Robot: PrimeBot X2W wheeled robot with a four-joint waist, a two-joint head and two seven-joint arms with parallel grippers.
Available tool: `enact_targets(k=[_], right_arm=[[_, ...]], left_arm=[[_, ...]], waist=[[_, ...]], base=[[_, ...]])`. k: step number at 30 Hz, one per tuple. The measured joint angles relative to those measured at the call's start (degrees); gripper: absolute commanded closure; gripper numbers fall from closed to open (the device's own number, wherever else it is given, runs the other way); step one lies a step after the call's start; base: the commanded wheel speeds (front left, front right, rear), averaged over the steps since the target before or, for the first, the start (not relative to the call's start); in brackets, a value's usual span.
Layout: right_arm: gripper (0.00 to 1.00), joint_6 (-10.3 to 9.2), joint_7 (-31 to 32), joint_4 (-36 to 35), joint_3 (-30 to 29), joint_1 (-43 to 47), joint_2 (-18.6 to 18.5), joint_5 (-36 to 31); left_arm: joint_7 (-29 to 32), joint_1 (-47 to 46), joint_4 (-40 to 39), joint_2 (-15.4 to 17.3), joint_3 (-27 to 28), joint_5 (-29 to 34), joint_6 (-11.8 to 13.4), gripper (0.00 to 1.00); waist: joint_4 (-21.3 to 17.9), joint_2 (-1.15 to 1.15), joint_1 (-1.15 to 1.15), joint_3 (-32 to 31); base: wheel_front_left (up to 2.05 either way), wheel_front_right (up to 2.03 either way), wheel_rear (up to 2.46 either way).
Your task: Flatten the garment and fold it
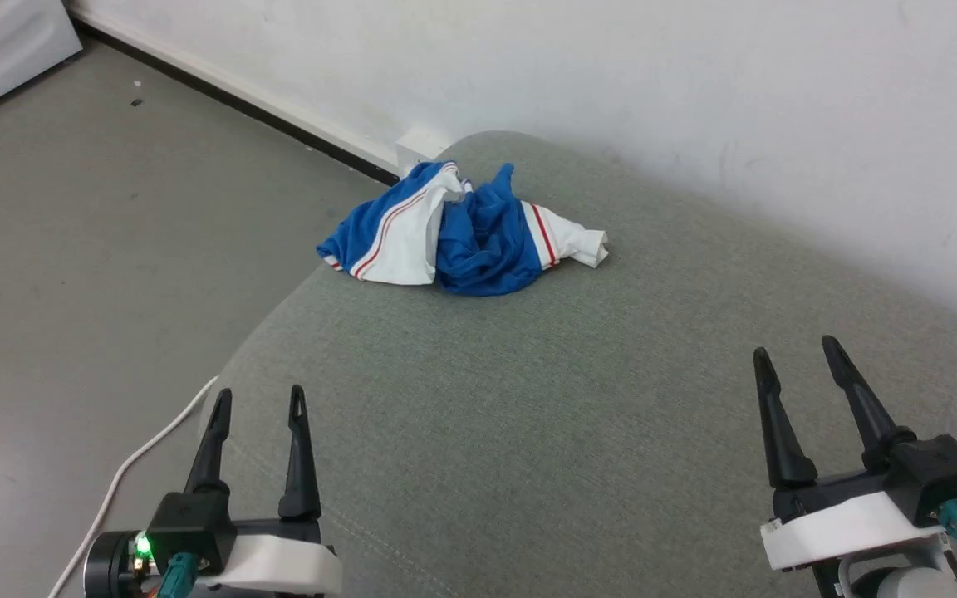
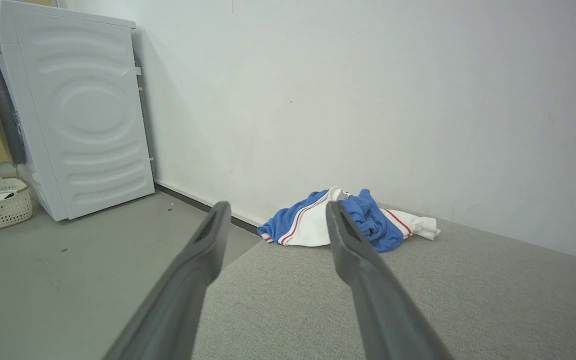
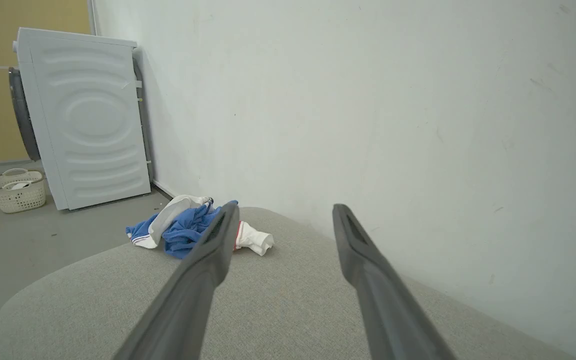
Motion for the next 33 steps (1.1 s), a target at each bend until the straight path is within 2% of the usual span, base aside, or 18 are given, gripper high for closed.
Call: enact_targets(k=[10,20,24,28,33], right_arm=[[0.0,0.0,-1.1,0.0,-0.1,0.1,0.0,0.0],[0.0,0.0,-1.1,-0.4,-0.6,0.1,0.1,-1.2],[0.0,0.0,-1.1,-1.1,-1.7,-0.2,0.1,-2.9],[0.0,0.0,-1.1,-2.2,-2.0,-1.5,0.1,-5.6],[0.0,0.0,-1.1,-4.2,-2.0,-3.6,-0.3,-6.7]], left_arm=[[-1.1,0.9,-0.5,0.0,-0.4,-0.5,0.9,0.0],[-1.1,1.1,-0.4,0.0,-0.7,-2.5,0.7,0.0],[-1.1,-0.8,3.0,0.2,-1.7,-3.5,-2.8,0.0],[0.4,-7.9,9.2,1.0,-2.7,-4.6,-6.2,0.0],[8.5,-18.8,15.2,3.9,-3.2,-5.7,-9.3,0.0]], waist=[[2.4,0.0,0.0,0.2],[1.4,0.0,0.0,1.9],[0.6,0.0,0.0,3.7],[-0.8,0.0,0.01,6.5],[-3.2,0.0,0.01,10.8]], base=[[0.0,0.0,0.0],[0.0,0.0,0.0],[0.0,0.0,0.0],[0.0,0.0,0.0],[0.0,0.0,0.0]])
